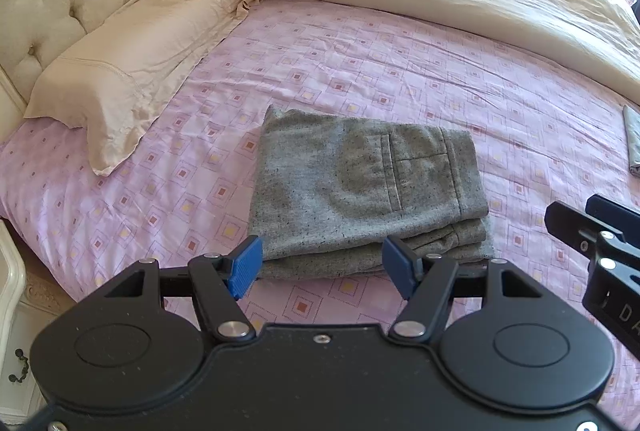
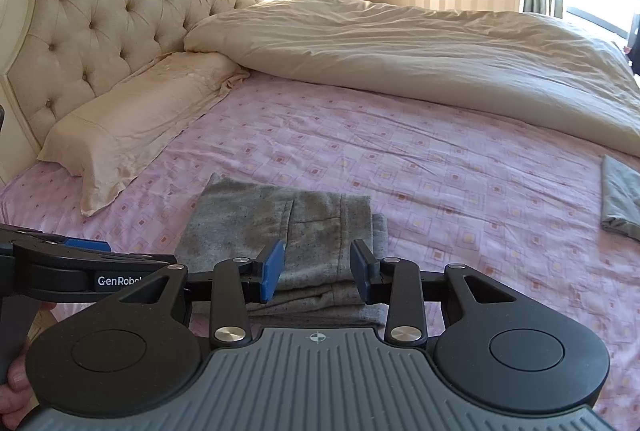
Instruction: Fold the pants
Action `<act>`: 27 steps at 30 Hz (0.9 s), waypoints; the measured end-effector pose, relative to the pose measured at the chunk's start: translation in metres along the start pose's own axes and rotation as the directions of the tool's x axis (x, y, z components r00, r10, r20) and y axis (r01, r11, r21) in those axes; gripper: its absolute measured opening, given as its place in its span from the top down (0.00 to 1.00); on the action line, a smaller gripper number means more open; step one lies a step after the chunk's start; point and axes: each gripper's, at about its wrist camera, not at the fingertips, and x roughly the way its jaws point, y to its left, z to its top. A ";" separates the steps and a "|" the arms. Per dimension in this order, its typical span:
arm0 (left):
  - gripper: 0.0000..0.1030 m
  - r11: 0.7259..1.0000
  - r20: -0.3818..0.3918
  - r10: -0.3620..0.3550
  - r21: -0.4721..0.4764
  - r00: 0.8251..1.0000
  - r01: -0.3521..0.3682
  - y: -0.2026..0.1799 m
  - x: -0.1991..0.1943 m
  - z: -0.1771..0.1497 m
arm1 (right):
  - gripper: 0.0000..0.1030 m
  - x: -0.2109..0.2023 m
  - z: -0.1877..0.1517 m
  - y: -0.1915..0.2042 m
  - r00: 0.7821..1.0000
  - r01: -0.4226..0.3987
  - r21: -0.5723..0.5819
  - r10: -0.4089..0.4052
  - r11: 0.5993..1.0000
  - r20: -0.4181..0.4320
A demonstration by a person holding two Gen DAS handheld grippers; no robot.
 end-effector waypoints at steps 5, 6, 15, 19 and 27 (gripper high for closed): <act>0.33 1.000 -0.001 0.000 0.008 1.000 0.000 0.001 0.000 -0.001 | 0.65 0.000 0.000 0.003 1.000 0.002 0.008 -0.002 1.000 -0.003; 0.33 1.000 -0.001 0.001 0.009 1.000 -0.001 0.001 0.001 -0.002 | 0.65 0.000 0.000 0.004 1.000 0.002 0.009 -0.002 1.000 -0.004; 0.33 1.000 -0.008 0.006 0.002 1.000 -0.006 0.005 0.003 -0.002 | 0.65 0.000 -0.001 0.007 1.000 0.006 0.017 -0.006 1.000 -0.003; 0.33 1.000 -0.008 0.003 0.007 1.000 -0.003 0.004 0.003 -0.003 | 0.65 0.001 -0.002 0.008 1.000 0.012 0.022 -0.011 1.000 -0.006; 0.33 1.000 -0.013 0.001 0.017 1.000 -0.001 0.001 0.003 -0.005 | 0.65 0.000 -0.002 0.006 1.000 0.009 0.026 -0.009 1.000 -0.006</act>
